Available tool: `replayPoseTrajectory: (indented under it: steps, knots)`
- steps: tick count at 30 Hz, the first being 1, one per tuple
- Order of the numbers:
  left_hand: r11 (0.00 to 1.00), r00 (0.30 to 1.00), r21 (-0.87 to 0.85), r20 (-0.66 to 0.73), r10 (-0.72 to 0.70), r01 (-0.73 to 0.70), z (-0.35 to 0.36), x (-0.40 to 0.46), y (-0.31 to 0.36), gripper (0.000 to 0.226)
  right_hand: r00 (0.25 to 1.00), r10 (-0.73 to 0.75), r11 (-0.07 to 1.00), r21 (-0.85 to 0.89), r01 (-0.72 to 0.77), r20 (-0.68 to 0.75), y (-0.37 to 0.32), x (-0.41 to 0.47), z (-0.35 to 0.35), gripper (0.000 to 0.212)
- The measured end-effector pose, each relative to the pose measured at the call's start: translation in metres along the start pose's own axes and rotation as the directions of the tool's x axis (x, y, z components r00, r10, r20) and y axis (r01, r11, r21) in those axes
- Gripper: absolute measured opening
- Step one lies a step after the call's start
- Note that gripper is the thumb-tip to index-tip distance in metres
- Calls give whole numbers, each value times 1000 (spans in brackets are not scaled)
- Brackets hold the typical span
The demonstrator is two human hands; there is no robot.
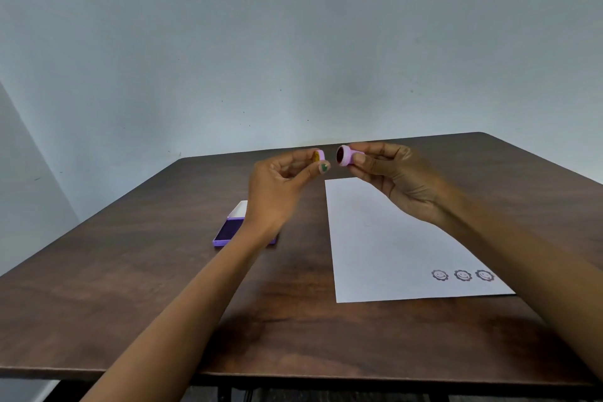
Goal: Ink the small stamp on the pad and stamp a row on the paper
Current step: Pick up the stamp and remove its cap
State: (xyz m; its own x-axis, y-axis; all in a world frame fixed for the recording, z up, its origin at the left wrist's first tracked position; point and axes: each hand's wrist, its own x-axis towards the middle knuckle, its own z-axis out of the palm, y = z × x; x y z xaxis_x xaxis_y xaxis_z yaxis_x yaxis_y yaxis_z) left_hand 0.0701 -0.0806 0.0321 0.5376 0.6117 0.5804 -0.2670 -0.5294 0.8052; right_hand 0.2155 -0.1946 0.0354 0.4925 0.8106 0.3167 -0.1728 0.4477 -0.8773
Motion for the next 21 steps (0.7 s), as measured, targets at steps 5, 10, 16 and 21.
replayPoseTrajectory:
  steps: [5, 10, 16, 21]
  knots:
    - [925, 990, 380, 141, -25, -31, -3, 1, -17, 15, 998, 52, 996, 72, -53, 21, 1, 0, -2, 18]
    - [563, 960, 799, 279, -36, -211, -4, 3, -35, 24, 998, 68, 994, 81, -67, -9, -1, 1, -6, 19]
    - [315, 954, 917, 286, -92, -244, -9, 10, -42, 44, 998, 70, 997, 33, -70, -9, 1, 0, -6, 16]
    - [331, 953, 913, 287, -100, -240, -10, 9, -45, 45, 996, 82, 997, 10, -82, -16, 2, -1, -6, 18]
